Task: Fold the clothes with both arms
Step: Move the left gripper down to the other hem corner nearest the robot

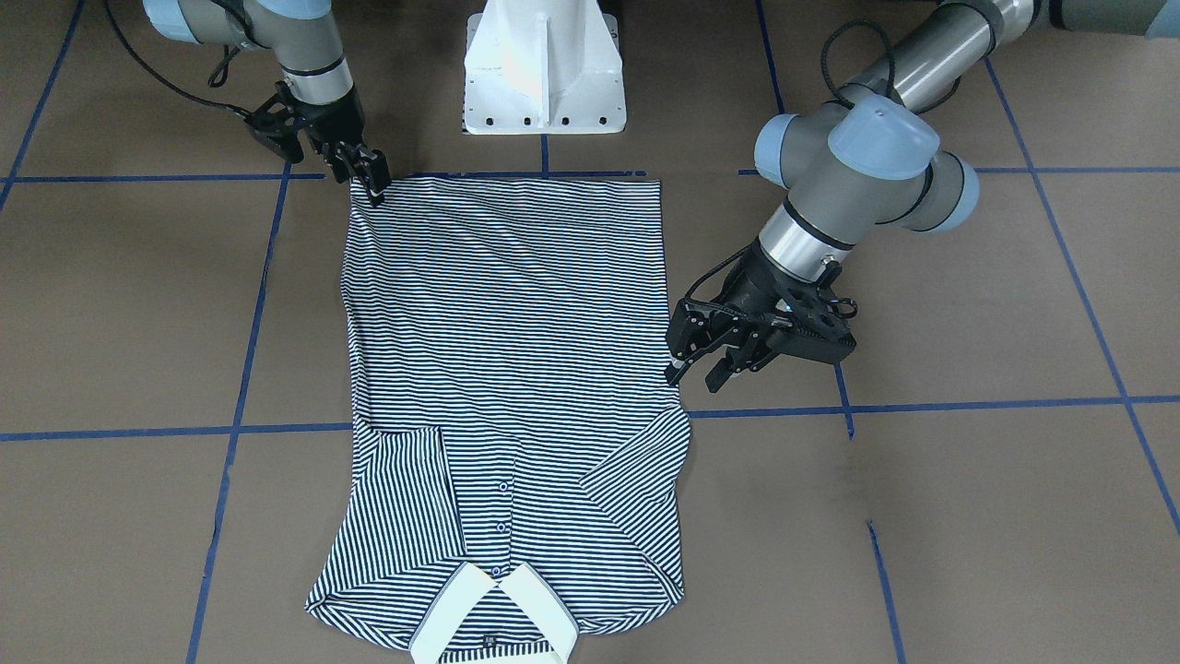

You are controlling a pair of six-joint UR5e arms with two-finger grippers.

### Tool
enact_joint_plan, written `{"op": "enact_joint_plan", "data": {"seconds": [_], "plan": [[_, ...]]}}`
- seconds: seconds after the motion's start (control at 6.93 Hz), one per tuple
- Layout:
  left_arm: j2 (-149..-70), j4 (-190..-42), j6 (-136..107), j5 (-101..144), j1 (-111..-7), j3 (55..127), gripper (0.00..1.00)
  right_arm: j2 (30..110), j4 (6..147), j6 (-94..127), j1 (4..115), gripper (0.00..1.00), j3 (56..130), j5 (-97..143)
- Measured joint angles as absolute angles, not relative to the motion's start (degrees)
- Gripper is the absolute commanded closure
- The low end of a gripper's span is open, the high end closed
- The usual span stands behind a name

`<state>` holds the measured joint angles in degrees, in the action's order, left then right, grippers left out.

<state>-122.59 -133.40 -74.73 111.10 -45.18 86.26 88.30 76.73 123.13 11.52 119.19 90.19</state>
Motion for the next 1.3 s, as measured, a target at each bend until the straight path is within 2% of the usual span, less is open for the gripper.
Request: {"op": "enact_joint_plan", "data": {"seconds": [0.14,0.29,1.01,1.3], "plan": [[-122.6,-133.4,-74.8,111.1,-45.2,86.1,0.39,88.7,76.7,123.2,11.0,0.59,119.1,90.4],[-122.5,-133.4,-74.8,111.0,-45.2,86.1,0.39,89.1,76.7,123.2,10.3,0.98,119.0,90.5],[-122.4,-133.3,-75.2,110.7,-45.2,86.2,0.39,89.9,76.6,123.0,8.9,1.0,120.4,90.7],[-120.8,-132.2,-79.6,109.1,-42.5,89.5,0.39,93.0,76.5,122.7,8.8,1.0,123.9,91.0]]}}
